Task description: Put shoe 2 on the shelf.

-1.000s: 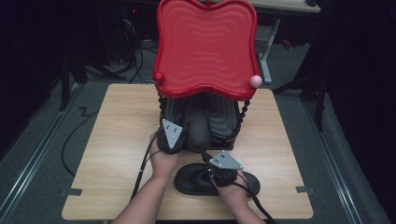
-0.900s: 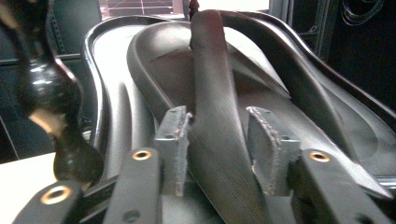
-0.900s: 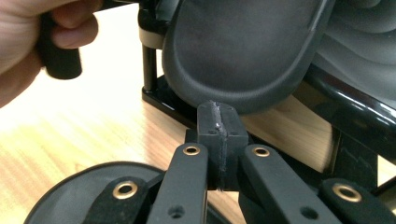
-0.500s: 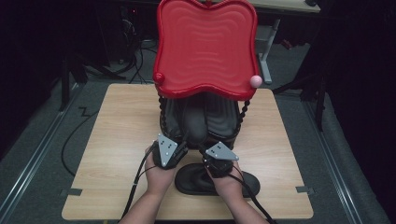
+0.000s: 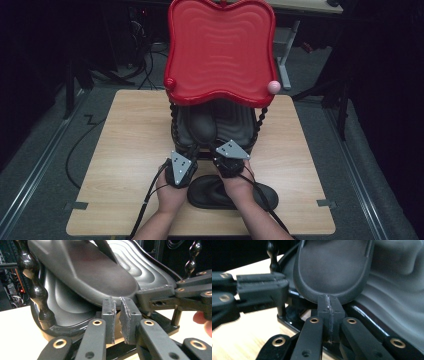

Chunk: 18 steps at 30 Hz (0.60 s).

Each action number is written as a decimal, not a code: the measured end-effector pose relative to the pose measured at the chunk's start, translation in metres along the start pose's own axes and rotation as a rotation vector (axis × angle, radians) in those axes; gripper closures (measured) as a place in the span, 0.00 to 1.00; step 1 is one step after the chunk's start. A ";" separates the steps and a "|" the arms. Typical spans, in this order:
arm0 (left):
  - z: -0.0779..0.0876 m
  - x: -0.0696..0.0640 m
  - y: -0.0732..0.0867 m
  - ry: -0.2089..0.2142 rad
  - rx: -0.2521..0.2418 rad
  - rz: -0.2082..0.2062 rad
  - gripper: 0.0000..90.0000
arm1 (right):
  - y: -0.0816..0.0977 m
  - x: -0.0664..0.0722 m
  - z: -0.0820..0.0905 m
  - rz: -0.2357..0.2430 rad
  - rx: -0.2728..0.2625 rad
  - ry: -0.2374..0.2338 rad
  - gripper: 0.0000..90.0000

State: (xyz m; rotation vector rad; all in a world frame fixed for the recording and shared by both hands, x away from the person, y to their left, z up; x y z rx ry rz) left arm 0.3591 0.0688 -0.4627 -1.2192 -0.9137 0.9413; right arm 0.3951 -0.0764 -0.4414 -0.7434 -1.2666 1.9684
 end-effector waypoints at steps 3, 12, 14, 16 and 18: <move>-0.003 0.000 0.000 -0.005 -0.003 0.005 0.92 | -0.005 0.001 -0.005 0.000 -0.001 -0.004 1.00; -0.016 0.003 0.003 -0.025 0.011 0.011 0.92 | -0.016 -0.008 0.006 -0.014 -0.075 0.007 0.91; -0.016 0.003 0.003 -0.026 0.010 0.015 0.92 | -0.025 -0.014 0.005 -0.012 -0.106 0.031 0.87; -0.015 0.002 0.002 -0.026 0.002 0.013 0.91 | -0.036 -0.020 -0.002 -0.032 -0.135 0.041 0.82; -0.013 -0.001 0.000 -0.015 -0.018 0.009 0.90 | -0.048 -0.024 -0.012 -0.037 -0.160 0.062 0.79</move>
Point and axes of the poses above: each handheld gripper's, and its own axes: z roughly backward along the jaws, y roughly out of its underside, x roughly to its left, the point moved 2 cm from there along -z, roughly forward along the jaws, and after that the axes turned 1 degree about -y, right-handed, at the moved point
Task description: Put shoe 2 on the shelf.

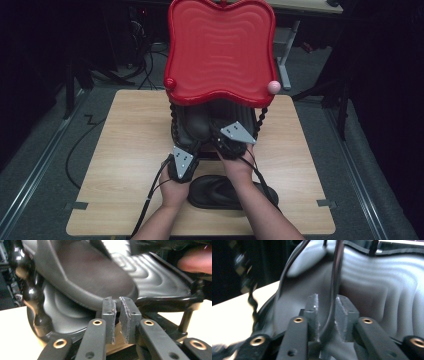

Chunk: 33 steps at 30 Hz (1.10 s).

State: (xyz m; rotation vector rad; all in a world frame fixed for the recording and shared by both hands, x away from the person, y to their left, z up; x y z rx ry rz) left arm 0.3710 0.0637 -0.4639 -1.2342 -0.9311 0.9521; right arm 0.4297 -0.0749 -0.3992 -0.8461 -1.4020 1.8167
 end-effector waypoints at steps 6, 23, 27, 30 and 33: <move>-0.006 -0.003 -0.001 0.018 -0.012 0.014 0.88 | -0.016 -0.006 -0.040 -0.004 -0.009 0.030 0.77; -0.019 0.000 -0.004 -0.034 0.039 0.028 0.92 | -0.019 -0.013 -0.052 -0.012 0.054 0.101 0.93; -0.021 0.004 -0.003 -0.043 0.053 0.033 0.92 | -0.018 -0.018 -0.050 -0.007 0.057 0.100 0.92; -0.024 0.006 -0.004 -0.046 0.062 0.016 0.91 | -0.017 -0.021 -0.047 0.001 0.061 0.109 0.92; -0.025 0.006 -0.004 -0.054 0.065 -0.005 0.91 | -0.016 -0.022 -0.046 -0.003 0.059 0.102 0.92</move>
Point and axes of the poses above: each handheld gripper's, and its own axes: z roughly backward along the jaws, y roughly out of its underside, x roughly to its left, the point moved 2 cm from there along -z, roughly forward along the jaws, and after that the axes turned 1 degree about -y, right-handed, at the moved point
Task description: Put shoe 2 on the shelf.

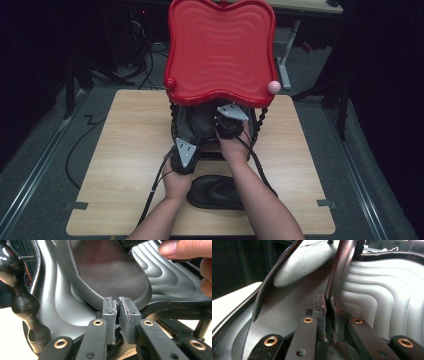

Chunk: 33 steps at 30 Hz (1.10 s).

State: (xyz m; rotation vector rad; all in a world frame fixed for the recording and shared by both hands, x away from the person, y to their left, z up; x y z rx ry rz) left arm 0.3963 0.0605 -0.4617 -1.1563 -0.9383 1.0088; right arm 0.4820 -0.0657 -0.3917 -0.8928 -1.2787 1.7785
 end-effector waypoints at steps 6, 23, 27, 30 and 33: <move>0.000 0.002 -0.001 -0.010 0.003 -0.006 0.90 | 0.002 -0.001 0.011 -0.014 -0.023 -0.011 0.80; 0.034 0.006 0.004 0.030 -0.027 -0.007 0.72 | 0.093 -0.033 0.138 -0.060 0.050 -0.090 0.62; 0.062 0.013 0.018 0.025 0.020 -0.057 0.68 | 0.113 -0.041 0.165 -0.067 0.084 -0.112 0.58; 0.097 0.020 0.038 0.015 0.065 -0.095 0.66 | 0.136 -0.035 0.185 -0.081 0.118 -0.166 0.52; 0.113 0.031 0.047 0.007 0.079 -0.084 0.66 | 0.145 -0.026 0.192 -0.101 0.163 -0.234 0.50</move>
Point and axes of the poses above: each handheld gripper's, and its own axes: z roughly backward along the jaws, y roughly out of its underside, x roughly to its left, the point moved 2 cm from there along -z, roughly forward along the jaws, and after that the axes turned 1 degree about -y, right-handed, at the moved point
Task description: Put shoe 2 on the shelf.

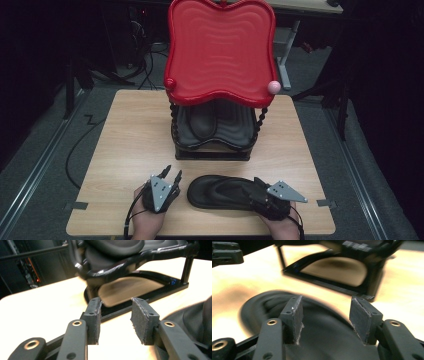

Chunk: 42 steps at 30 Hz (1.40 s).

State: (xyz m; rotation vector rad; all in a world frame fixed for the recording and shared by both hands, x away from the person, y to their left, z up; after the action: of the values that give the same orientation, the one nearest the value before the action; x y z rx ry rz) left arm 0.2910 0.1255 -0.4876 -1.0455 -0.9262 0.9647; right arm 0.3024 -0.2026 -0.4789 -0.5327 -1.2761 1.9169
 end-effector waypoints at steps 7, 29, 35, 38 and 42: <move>-0.004 0.012 -0.004 0.009 -0.016 0.043 0.65 | 0.012 0.026 -0.007 0.044 0.065 -0.082 0.46; -0.012 0.002 0.003 0.060 0.017 0.060 0.65 | 0.001 0.032 0.000 0.098 0.038 -0.034 0.74; -0.012 0.001 0.004 0.064 0.018 0.065 0.65 | 0.011 -0.038 0.017 0.061 0.095 0.214 1.00; -0.013 0.000 0.003 0.070 0.016 0.065 0.65 | 0.029 -0.056 0.010 0.020 0.208 0.197 1.00; -0.017 -0.003 0.003 0.083 0.025 0.066 0.64 | 0.034 -0.039 0.006 0.035 0.253 0.148 1.00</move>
State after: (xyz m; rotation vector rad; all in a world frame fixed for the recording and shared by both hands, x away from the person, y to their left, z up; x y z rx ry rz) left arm 0.3053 0.1188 -0.4950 -1.0929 -0.8137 0.9772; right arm 0.3104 -0.2438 -0.5103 -0.5563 -0.9207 1.9916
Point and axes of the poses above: each handheld gripper's, and its own axes: z roughly backward along the jaws, y roughly out of its underside, x roughly to its left, the point moved 2 cm from there along -z, roughly forward along the jaws, and after that the axes turned 1 degree about -y, right-handed, at the moved point
